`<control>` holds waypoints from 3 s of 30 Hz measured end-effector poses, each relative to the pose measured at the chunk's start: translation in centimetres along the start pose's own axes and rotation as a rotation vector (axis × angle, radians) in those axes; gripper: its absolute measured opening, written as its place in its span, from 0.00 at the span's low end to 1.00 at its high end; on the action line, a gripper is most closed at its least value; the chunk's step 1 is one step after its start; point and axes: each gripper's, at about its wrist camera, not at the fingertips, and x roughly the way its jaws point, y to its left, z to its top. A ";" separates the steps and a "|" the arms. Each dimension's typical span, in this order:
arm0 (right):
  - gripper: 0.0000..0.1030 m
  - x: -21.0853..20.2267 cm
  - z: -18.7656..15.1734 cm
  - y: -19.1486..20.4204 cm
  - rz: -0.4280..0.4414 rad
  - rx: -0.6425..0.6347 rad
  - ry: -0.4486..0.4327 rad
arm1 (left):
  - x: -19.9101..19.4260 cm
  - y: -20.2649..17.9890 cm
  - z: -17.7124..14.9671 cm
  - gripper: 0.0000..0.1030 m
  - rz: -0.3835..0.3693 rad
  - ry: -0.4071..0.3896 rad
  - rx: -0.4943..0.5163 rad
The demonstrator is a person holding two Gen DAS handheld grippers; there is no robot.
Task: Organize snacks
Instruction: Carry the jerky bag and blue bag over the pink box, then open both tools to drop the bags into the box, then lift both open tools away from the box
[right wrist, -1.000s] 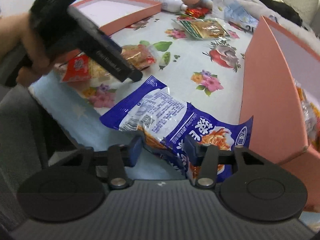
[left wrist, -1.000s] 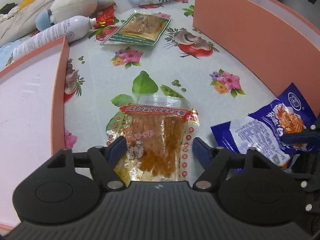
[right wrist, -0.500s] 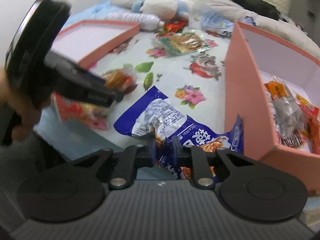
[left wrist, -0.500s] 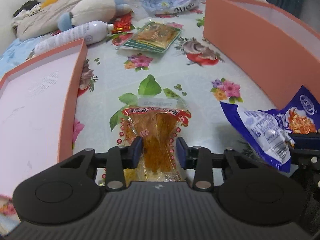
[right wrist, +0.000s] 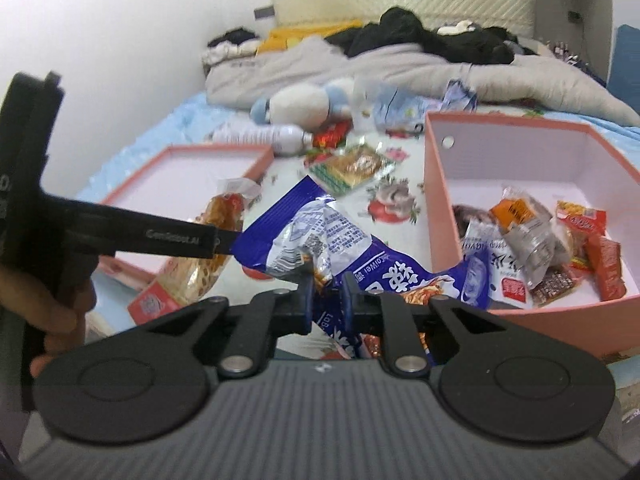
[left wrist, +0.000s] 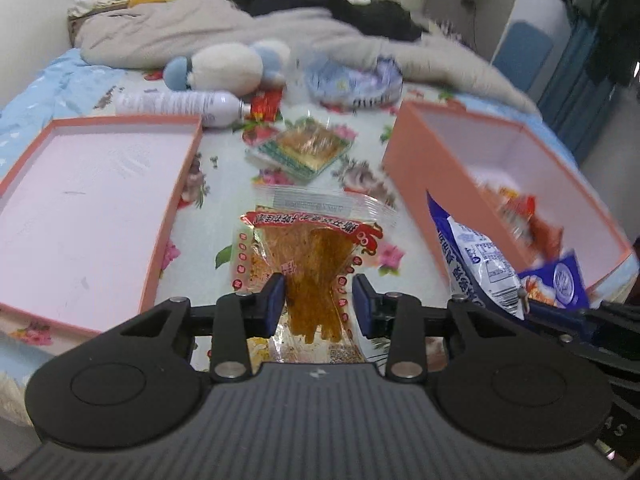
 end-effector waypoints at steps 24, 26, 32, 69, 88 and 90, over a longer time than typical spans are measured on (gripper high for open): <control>0.17 -10.2 1.3 -4.6 -0.184 0.135 -0.131 | -8.1 -10.1 1.1 0.40 -0.180 -0.063 0.040; 0.17 -10.0 1.5 -5.9 -0.201 0.164 -0.130 | -7.2 -11.1 1.9 0.40 -0.197 -0.054 0.045; 0.17 -8.7 2.7 -10.2 -0.236 0.208 -0.121 | -3.5 -14.4 4.8 0.41 -0.223 -0.023 0.093; 0.52 0.8 4.7 -21.7 -0.277 0.347 -0.009 | 11.1 -20.6 14.2 0.62 -0.280 0.021 0.179; 0.56 -6.9 3.9 -11.2 -0.177 0.257 -0.143 | -5.1 -13.6 8.0 0.62 -0.258 -0.123 0.096; 0.59 -7.1 3.3 -10.2 -0.165 0.252 -0.145 | -6.6 -12.6 7.2 0.62 -0.266 -0.124 0.073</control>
